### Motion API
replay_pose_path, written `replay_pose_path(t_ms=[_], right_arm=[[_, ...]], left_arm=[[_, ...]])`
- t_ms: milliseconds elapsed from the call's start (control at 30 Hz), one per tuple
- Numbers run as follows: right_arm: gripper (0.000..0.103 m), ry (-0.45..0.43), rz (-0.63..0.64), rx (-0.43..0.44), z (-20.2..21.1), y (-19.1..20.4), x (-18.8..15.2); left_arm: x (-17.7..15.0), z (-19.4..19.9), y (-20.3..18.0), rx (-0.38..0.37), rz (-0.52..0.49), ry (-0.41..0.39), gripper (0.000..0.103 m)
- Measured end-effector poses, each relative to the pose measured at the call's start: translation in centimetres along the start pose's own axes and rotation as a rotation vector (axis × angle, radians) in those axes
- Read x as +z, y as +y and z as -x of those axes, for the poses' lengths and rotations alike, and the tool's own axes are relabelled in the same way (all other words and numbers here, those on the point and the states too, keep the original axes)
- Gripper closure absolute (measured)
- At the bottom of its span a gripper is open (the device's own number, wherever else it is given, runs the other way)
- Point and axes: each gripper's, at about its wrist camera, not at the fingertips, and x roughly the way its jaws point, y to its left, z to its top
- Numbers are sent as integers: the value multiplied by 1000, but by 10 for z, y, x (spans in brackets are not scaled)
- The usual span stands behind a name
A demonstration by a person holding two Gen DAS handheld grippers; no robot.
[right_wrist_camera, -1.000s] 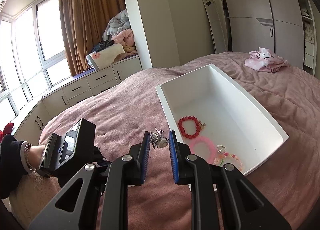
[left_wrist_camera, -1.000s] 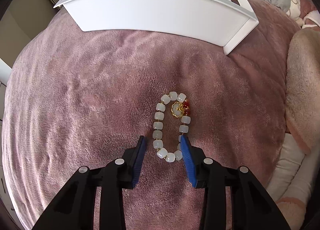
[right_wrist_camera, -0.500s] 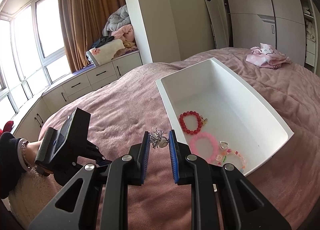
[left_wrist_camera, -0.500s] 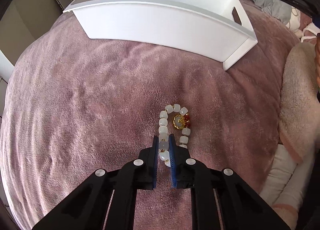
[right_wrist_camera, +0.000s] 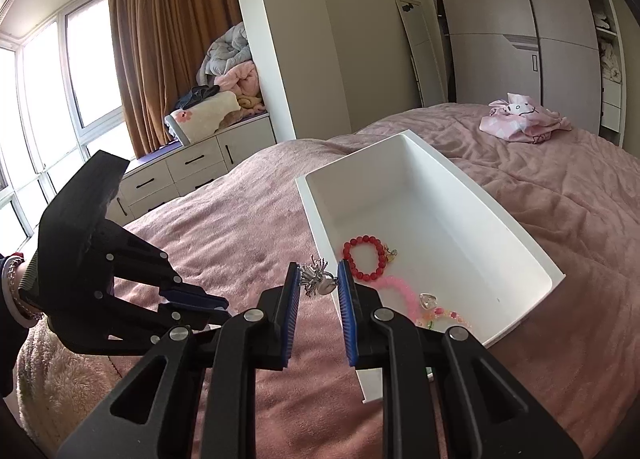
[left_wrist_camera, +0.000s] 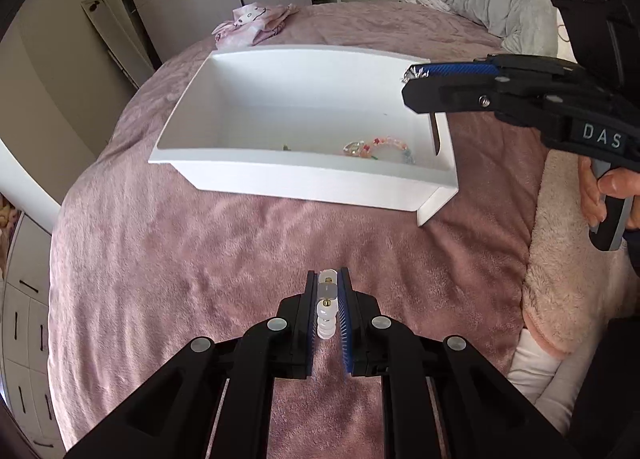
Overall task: Organize jewelry
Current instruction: 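Carry the white bracelet and flower charm over the white box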
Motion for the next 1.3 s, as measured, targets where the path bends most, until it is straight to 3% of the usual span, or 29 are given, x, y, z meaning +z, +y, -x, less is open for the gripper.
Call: replay_pose_path(t_ms=[267,733,1067,1300], right_arm=[[83,-35,-16,-14,12,-13,9],[83,-63,-1,-42,17,-44,32],[83,-38,-14,-46,5,-73,39],[83,64,-19,-52,-25,-87,36]], left_arm=[[36,26,-11,41,-85,-72,88],[98,45,-12,58,-130,-163,88],[140,22,-3,32,-99,-176,88],[157,-17,3,16,-85,-135,88]])
